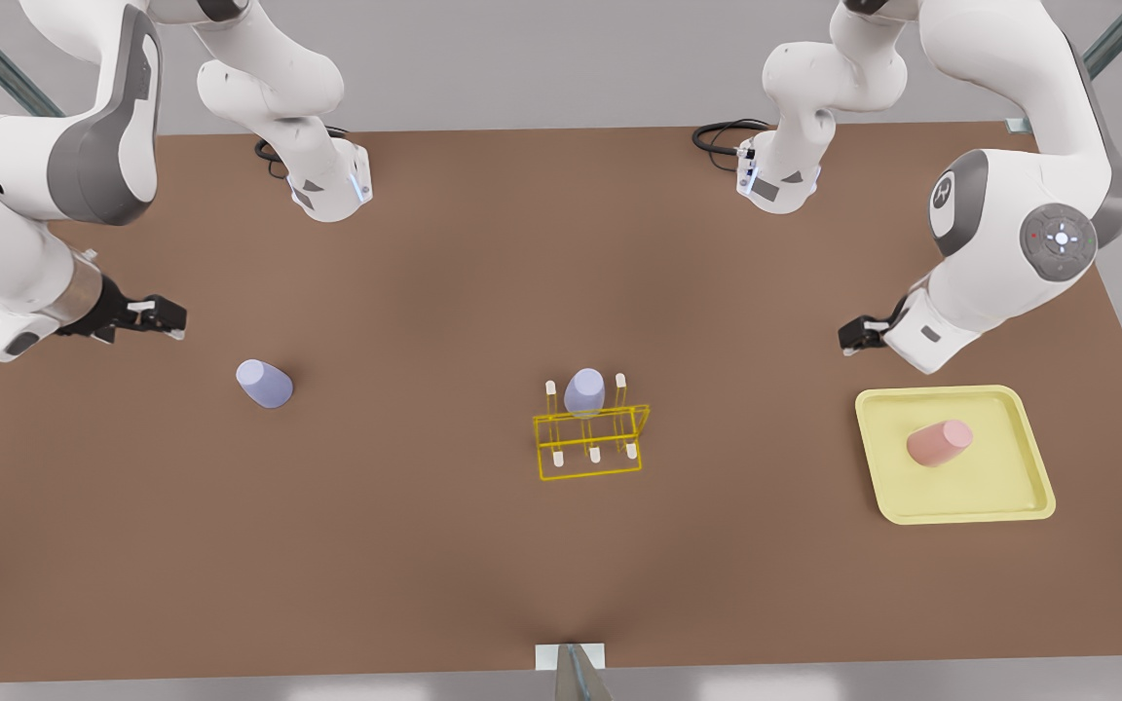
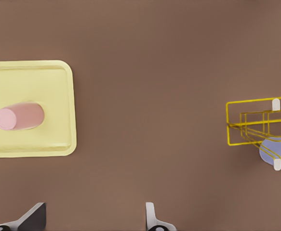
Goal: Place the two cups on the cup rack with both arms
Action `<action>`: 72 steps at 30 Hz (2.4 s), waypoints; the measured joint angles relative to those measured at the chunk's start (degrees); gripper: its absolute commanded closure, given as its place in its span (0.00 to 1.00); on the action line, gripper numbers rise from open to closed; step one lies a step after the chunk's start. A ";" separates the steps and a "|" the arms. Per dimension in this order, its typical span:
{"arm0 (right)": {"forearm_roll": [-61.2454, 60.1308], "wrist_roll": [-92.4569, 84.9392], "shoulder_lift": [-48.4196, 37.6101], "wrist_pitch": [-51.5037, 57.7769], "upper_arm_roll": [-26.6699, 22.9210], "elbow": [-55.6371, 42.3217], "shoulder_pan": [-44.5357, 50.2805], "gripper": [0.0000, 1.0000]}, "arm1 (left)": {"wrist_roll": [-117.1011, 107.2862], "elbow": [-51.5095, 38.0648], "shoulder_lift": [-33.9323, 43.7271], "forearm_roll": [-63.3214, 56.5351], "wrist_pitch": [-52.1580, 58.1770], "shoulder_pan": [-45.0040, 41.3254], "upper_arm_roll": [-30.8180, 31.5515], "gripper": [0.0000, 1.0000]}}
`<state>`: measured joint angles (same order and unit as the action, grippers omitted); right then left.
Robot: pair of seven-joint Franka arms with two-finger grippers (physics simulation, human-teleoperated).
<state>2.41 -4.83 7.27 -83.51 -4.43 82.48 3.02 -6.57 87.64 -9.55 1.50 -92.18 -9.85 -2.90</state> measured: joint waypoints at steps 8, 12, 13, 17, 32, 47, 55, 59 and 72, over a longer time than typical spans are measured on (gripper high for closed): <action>-0.14 -0.80 0.93 -3.42 -0.04 8.91 -0.15 0.00 | 2.85 -4.80 -19.39 3.34 -8.02 15.04 -4.38 0.00; -0.24 -0.81 0.46 -13.73 -0.12 24.42 -0.26 0.00 | 8.06 -5.10 -25.42 6.42 -16.53 20.83 -4.56 0.00; -0.33 -0.78 0.36 -16.55 -0.12 26.75 -0.31 0.00 | 9.20 -4.72 -25.67 6.77 -18.07 21.07 -4.63 0.00; -0.55 -0.70 0.86 -26.58 -0.12 32.27 -0.91 0.00 | 13.17 -1.69 -25.91 7.62 -23.65 21.29 -4.74 0.00; -0.47 -2.00 6.25 -49.61 -0.14 44.18 -5.53 0.00 | 22.15 8.60 -25.47 7.94 -35.29 19.80 -6.18 0.00; -2.55 -4.21 6.79 -57.66 -0.06 52.46 -5.65 0.00 | 25.93 10.50 -28.15 7.93 -39.11 18.56 -7.87 0.00; -2.64 -4.81 7.48 -61.10 -0.06 54.54 -6.33 0.00 | 27.00 10.41 -28.04 7.98 -39.55 18.43 -7.98 0.08; -2.74 -5.10 8.25 -62.01 -0.06 54.50 -6.28 0.00 | 27.38 10.22 -28.16 8.01 -39.82 18.39 -8.08 0.08; -2.62 -5.72 7.78 -62.81 0.12 54.25 -6.18 0.14 | 27.87 10.21 -28.20 8.00 -41.38 18.37 -8.08 0.15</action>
<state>-0.21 -10.56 15.05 -146.31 -4.31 136.73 -3.16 21.30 97.85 -37.75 9.50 -133.57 8.52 -10.98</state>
